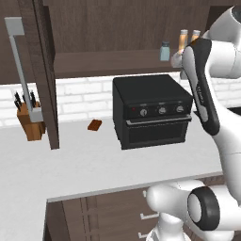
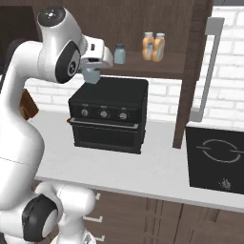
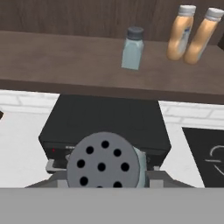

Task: Put the shaker and condiment bottle from the counter next to their counterparts in the cabinet.

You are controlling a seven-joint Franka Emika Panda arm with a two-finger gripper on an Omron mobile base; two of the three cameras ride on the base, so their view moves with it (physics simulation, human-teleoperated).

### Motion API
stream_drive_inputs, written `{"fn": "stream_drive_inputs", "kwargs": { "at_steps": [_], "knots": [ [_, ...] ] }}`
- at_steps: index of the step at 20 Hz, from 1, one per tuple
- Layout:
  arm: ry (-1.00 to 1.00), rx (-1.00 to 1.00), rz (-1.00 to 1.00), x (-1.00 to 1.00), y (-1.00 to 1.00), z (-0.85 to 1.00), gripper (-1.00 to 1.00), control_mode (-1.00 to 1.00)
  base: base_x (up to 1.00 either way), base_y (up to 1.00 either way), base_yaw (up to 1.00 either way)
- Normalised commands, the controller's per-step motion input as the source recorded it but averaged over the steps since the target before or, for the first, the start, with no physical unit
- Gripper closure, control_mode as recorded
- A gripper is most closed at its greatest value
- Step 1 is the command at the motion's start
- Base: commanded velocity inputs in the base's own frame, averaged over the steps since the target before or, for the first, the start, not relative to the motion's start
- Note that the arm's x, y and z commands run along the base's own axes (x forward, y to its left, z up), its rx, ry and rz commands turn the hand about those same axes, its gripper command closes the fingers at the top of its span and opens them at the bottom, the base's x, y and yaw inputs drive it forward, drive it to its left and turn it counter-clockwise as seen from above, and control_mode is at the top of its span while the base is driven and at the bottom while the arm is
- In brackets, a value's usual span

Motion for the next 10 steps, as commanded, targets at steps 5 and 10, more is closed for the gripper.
{"fn": "stream_drive_inputs", "kwargs": {
  "at_steps": [5,10],
  "knots": [
    [0.0,-0.02,0.0,0.0,0.15,0.31,1.0,-1.0,0.0,0.0,0.0],
    [0.0,-0.08,0.02,-0.03,0.28,0.05,1.0,-1.0,0.0,0.0,0.0]
  ]
}}
